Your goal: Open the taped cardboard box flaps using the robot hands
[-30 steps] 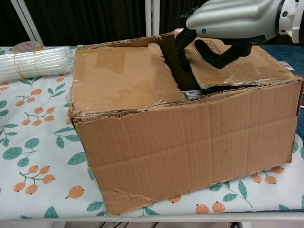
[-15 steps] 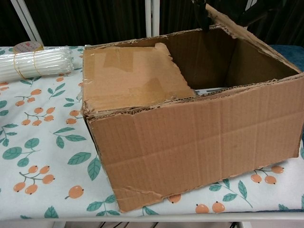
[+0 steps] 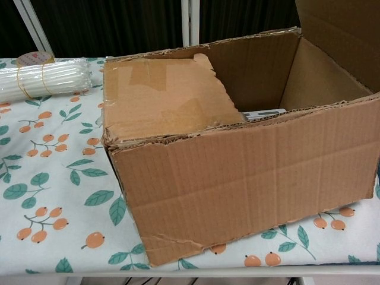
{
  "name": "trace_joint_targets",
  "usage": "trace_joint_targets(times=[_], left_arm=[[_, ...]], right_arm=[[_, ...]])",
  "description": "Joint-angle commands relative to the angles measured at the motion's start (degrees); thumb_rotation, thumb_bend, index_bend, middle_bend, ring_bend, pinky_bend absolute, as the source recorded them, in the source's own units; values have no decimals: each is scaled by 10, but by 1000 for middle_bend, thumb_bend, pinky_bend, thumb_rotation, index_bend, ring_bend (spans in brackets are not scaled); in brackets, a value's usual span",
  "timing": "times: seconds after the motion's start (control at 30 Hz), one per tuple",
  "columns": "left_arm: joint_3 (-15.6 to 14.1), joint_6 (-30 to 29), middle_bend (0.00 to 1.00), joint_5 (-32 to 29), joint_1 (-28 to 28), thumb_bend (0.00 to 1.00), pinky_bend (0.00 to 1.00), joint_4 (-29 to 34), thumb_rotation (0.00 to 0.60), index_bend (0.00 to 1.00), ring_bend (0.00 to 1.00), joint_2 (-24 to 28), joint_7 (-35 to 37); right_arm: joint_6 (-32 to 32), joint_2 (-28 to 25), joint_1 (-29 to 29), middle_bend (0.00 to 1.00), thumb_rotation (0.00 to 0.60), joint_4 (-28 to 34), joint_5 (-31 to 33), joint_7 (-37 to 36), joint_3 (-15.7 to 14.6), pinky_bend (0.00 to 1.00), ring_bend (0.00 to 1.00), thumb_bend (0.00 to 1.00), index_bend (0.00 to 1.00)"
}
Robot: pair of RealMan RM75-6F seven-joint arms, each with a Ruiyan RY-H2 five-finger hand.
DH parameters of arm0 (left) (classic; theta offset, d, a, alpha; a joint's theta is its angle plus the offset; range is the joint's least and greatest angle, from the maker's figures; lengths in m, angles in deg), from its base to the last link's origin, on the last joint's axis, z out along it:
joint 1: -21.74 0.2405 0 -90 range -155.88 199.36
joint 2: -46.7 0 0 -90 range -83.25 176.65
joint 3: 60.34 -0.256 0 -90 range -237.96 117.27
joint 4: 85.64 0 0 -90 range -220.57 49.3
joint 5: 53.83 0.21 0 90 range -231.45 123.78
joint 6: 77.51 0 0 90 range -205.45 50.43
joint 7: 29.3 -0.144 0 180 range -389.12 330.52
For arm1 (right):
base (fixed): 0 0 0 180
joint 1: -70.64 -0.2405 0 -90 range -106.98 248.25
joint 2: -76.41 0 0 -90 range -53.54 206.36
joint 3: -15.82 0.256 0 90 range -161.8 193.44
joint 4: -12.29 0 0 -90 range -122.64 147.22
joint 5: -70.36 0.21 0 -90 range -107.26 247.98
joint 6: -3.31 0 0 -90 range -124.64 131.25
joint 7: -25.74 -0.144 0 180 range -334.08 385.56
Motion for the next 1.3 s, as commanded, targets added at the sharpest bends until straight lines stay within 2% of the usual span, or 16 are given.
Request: trace_joint_targets(times=[0.03,0.2,0.37,0.6,0.7,0.73,0.83,0.87,0.93,1.03,1.1,1.17,1.3], left_arm=[[1,5,137,0,-5,0,207,8,200,113,91,-2,-11],[1,11,136,-2,-11,0,208,21,198,113,91,-2,-30],[2,15,137,-5,-15,0,207,32,197,113,91,1,-42],[0,16,136,-2,-18,0,207,43,197,113,91,-1,-54],[0,16,136,-3,-19,0,207,44,195,113,91,-2,-54],[0,15,136,-3,-18,0,207,44,194,113,91,-2,-54],[-1,9,136,-2,-16,0,207,41,198,113,91,-5,-57],[-1,8,136,-1,-16,0,207,40,197,112,91,-5,-58],[-2,4,136,-2,-13,0,207,37,197,112,91,-6,-57],[-2,-3,136,-3,-10,0,207,32,194,110,91,-5,-56],[-2,-9,136,-2,-7,0,207,28,193,107,91,-4,-58],[-1,-14,134,0,-5,0,207,24,193,102,91,-4,-59],[-2,-30,131,10,-1,4,207,10,214,89,91,-6,-63]], right_arm=[[30,-22,28,380,600,-9,-28,-31,-10,0,0,821,480],[78,-52,78,383,600,-38,-51,-77,-30,0,0,819,476],[120,-59,125,383,600,-89,-56,-138,-50,0,0,821,476],[194,-61,166,364,600,-134,-72,-226,-50,0,0,807,427],[185,-55,160,293,600,-126,-87,-227,-49,0,0,798,302],[177,-51,155,233,600,-121,-92,-221,-48,0,0,790,219],[148,-19,132,100,600,-108,-97,-152,-35,0,0,758,32],[138,-3,124,65,600,-106,-96,-119,-29,0,0,714,7],[112,41,101,10,600,-107,-94,-43,-16,0,0,520,0],[76,112,66,0,600,-122,-85,51,2,0,0,227,0],[52,163,40,0,600,-143,-78,102,13,0,0,111,0],[28,203,18,0,600,-164,-67,134,20,0,0,21,0],[-22,285,-25,0,600,-218,-42,172,24,0,0,0,0]])
